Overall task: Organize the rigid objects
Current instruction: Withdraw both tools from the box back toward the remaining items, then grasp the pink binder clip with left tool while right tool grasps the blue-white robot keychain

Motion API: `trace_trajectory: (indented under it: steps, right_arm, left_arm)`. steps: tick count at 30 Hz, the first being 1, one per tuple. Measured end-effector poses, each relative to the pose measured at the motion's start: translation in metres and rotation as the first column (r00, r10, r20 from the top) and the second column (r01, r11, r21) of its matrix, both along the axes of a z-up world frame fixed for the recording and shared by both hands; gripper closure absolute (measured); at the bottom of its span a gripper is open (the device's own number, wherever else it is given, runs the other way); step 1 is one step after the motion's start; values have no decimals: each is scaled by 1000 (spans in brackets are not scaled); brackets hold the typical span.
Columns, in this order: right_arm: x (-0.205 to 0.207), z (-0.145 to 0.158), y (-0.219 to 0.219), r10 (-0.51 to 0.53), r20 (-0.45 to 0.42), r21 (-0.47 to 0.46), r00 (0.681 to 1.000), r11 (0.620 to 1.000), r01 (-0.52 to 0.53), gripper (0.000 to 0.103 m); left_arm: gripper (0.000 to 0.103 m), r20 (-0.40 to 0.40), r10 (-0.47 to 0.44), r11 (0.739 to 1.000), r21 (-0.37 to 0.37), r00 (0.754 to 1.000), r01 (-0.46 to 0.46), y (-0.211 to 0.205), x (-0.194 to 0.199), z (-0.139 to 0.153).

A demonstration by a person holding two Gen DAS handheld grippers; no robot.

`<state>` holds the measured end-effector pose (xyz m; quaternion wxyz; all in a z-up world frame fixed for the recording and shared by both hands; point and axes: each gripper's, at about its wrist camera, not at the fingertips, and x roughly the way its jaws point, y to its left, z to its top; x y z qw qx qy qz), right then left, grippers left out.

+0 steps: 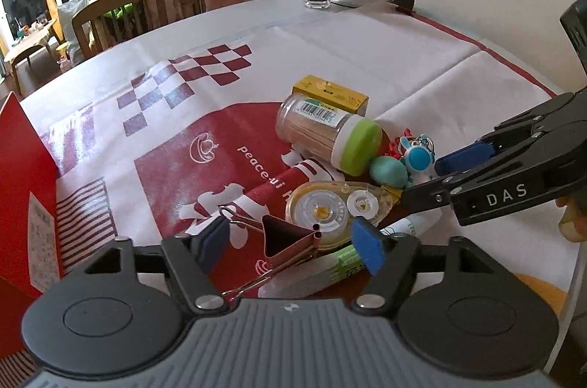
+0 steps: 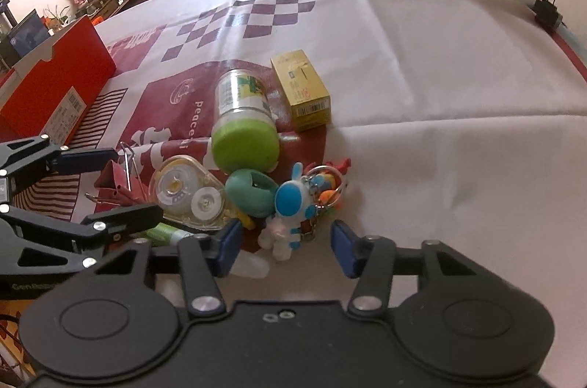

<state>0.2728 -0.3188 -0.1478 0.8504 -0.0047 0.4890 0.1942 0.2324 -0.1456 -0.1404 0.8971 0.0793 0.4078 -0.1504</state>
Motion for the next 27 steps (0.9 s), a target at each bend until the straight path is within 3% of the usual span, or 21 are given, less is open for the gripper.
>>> trace_trajectory:
  steps: [9,17,19,27]
  right_arm:
    - [-2,1,8,-3,1,-16,1000,1000,3,68]
    - [-7,4,12,-13,25,-49,1000,999,14,84]
    - [-9,5,12,-16,37,-53,999,998,18,89]
    - [-20,16,6,-68,74,-28,995,997,70,89]
  left_arm:
    - [50,-18,22,1000,17,1000,-22,0,4,-4]
    - [72,-26,14,1000,7,1000,-14,3,4,-3]
    - [72,-28,13,1000,4,1000,-13,4,3,-2]
    - [72,-28,27,999,-23,999,-27,16,1,3]
